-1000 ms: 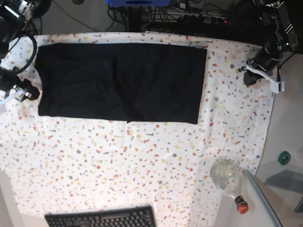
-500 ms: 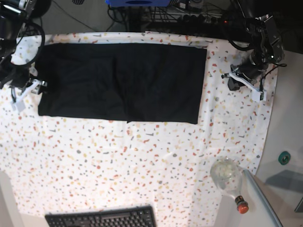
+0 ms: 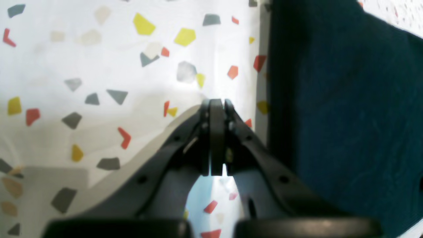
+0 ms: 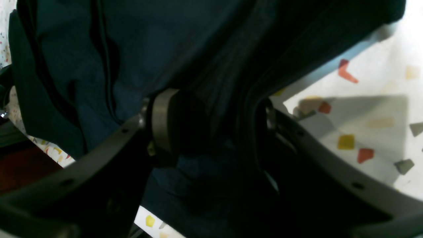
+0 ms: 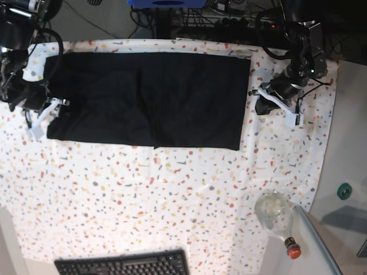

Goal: Layout the t-shirt on the table in an organized manner, then fold the t-shirt properly
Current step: 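Grasp both ends of the folded black shirt with both grippers, then lift and fold the shirt in half toward the right gripper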

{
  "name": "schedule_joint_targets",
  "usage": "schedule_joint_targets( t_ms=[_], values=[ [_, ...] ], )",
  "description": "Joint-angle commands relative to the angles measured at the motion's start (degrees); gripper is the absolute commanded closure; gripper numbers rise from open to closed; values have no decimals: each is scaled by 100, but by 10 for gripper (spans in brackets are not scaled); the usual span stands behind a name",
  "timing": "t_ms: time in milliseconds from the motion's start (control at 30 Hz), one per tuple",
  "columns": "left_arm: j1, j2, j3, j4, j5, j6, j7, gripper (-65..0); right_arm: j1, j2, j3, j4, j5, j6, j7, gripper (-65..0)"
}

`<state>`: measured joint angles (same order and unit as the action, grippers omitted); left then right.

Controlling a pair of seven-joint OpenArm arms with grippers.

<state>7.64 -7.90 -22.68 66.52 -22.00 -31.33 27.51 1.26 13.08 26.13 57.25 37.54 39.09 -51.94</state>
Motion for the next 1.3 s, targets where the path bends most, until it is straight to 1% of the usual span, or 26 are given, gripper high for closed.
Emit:
schedule_joint_targets(
  t_ms=[0, 67, 167, 200, 267, 300, 500, 567, 600, 700, 733, 867, 933, 1033, 1100, 1167, 1233, 1267],
  values=[
    [-21, 12, 13, 25, 59, -1, 41, 0, 28, 59, -33, 11, -119, 25, -182, -287],
    [-30, 109, 22, 16, 59, -1, 41, 0, 28, 59, -42, 11, -128, 25, -217, -258],
    [-30, 153, 303, 16, 59, -1, 41, 0, 37, 59, -50, 11, -128, 25, -217, -188],
    [-30, 162, 391, 16, 59, -1, 41, 0, 37, 59, -50, 11, -128, 25, -208, -152],
    [-30, 170, 487, 16, 59, -1, 32, 0, 37, 76, -50, 11, -128, 25, -199, -42],
    [-30, 170, 496, 16, 59, -1, 32, 0, 46, 112, -50, 11, -128, 7, -199, 0],
    [-118, 232, 575, 7, 59, -1, 32, 0, 169, 217, -59, 20, -128, -19, -243, 0],
    [-127, 241, 742, 7, 59, -1, 32, 0, 230, 217, -59, 55, -128, -19, -436, 0],
    [-127, 249, 839, 7, 59, 43, 32, 0, 248, 217, -59, 204, -136, -19, -542, 0],
    [-135, 258, 1112, 16, 15, 342, 32, 0, 151, 164, -59, 864, -136, -72, -797, 0],
    [-135, 276, 1191, 16, 15, 377, 32, 0, 125, 138, -59, 1057, -136, -186, -858, 0],
    [-135, 469, 1472, 60, 15, 404, 32, 0, -86, -64, -59, 1945, -136, -854, -1069, 0],
    [-144, 557, 1578, 51, 15, 404, 32, 0, -218, -152, -59, 2472, -136, -1074, -1236, 0],
    [-267, 636, 1639, 42, 15, 404, 32, 0, -315, -302, -59, 3105, -136, -1232, -1571, 0],
    [-346, 733, 1648, 16, 59, 404, 32, 0, -315, -442, -129, 3378, -128, -1250, -1782, 0],
    [-381, 786, 1701, 16, 59, 404, 32, 0, -297, -556, -323, 3624, -128, -1250, -1940, 0],
    [-399, 786, 1912, 25, 59, 404, 32, 0, -297, -644, -551, 3826, -128, -1267, -2019, 0],
    [-408, 786, 2026, 42, 50, 404, 32, 0, -306, -724, -683, 3941, -128, -1338, -2019, 0]
  ],
)
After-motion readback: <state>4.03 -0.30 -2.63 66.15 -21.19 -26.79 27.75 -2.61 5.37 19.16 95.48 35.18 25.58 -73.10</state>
